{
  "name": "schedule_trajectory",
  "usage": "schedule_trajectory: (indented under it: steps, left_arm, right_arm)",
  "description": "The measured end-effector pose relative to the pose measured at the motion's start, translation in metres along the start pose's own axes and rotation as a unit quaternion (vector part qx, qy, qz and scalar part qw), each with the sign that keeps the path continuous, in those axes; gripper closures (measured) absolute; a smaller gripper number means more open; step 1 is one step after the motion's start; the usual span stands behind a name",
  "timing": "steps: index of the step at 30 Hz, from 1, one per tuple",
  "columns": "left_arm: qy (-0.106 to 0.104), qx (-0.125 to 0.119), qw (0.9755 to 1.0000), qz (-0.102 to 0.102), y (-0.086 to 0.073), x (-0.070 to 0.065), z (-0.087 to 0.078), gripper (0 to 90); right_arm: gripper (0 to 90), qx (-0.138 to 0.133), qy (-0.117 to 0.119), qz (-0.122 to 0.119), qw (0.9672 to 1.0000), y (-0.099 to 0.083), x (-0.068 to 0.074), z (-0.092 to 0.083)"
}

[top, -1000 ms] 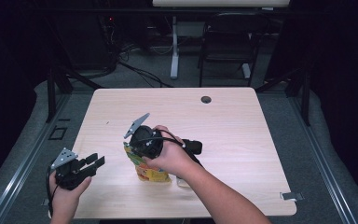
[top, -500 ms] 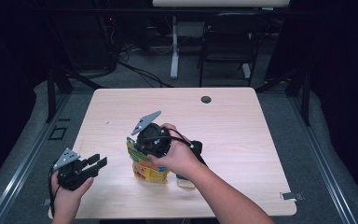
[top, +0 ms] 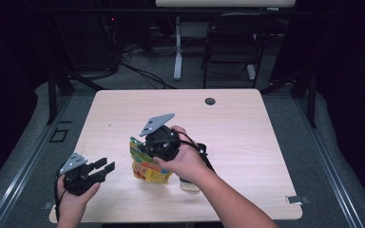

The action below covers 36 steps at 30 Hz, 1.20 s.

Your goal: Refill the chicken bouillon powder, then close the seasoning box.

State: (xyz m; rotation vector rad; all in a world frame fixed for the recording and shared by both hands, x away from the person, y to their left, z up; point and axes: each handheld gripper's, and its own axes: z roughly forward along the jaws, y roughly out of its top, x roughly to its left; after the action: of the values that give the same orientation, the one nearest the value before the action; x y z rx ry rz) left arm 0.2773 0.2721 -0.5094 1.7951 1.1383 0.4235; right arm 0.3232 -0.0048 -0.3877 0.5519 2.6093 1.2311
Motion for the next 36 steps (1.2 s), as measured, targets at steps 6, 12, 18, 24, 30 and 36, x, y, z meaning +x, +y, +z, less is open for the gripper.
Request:
schedule_trajectory:
  steps: [6, 12, 18, 24, 30, 36]
  left_arm:
    - [-0.010, 0.005, 0.9998, 0.013, 0.001, -0.010, 0.004, 53.1]
    - [-0.022, 0.006, 0.9995, 0.022, -0.001, -0.018, 0.009, 51.8]
    - [-0.028, 0.012, 0.9992, 0.026, -0.003, -0.021, 0.011, 50.5]
    - [-0.032, 0.011, 0.9990, 0.029, -0.003, -0.022, 0.012, 50.5]
    - [-0.048, 0.010, 0.9986, 0.021, -0.006, -0.025, 0.015, 51.3]
    - [-0.065, 0.016, 0.9972, 0.035, -0.010, -0.032, 0.020, 50.6]
  right_arm:
    - [90.0, -0.007, -0.006, 0.005, 0.9999, -0.006, -0.002, -0.004]
    - [90.0, -0.017, -0.010, 0.006, 0.9998, -0.007, -0.005, -0.011]
    - [90.0, -0.027, -0.016, 0.009, 0.9995, -0.007, -0.007, -0.017]
    - [90.0, -0.032, -0.018, 0.009, 0.9993, -0.006, -0.007, -0.018]
    - [90.0, -0.029, -0.019, 0.005, 0.9994, -0.006, -0.009, -0.019]
    - [90.0, -0.037, -0.018, 0.003, 0.9992, -0.006, -0.009, -0.022]
